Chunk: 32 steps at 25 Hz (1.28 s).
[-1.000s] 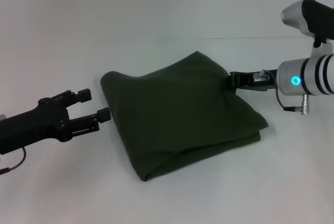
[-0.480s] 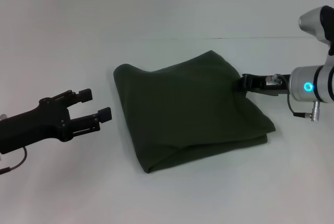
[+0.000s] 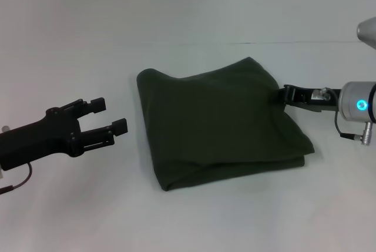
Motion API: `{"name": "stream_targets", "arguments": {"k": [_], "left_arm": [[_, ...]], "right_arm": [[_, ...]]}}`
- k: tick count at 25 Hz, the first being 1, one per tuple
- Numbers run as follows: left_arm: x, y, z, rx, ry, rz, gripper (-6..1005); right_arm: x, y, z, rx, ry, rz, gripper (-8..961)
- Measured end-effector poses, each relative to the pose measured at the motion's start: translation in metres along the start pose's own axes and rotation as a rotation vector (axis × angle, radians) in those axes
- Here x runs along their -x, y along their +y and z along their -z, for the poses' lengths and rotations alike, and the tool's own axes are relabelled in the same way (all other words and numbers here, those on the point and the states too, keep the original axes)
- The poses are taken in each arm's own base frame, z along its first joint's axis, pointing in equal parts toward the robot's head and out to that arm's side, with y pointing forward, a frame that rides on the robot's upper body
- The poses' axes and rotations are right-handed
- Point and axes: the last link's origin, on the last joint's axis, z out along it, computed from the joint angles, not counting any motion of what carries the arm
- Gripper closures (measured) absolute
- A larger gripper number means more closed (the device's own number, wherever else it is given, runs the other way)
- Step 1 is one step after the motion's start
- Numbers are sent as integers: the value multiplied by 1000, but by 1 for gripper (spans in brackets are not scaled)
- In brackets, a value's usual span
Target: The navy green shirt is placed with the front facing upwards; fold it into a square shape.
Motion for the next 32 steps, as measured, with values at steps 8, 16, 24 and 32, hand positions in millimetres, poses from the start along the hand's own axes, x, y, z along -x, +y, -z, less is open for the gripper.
{"name": "stream_targets", "arguments": {"k": [8,16,24,32], "left_arm": [[-1,0,-1,2,1,7,113],[-1,0,-1,2,1,8,113],[-2,-1,-1,2,3,8,114],[-5,-1,-3,5,3,1,113]], "right_arm": [[-5,-9,7,4,-24,-21,833],[-8,-10,10,36,-35,-35,820],[-12,-13,13,47,-52,-54,805],[-17,-19,16,42,-55,-74,791]]}}
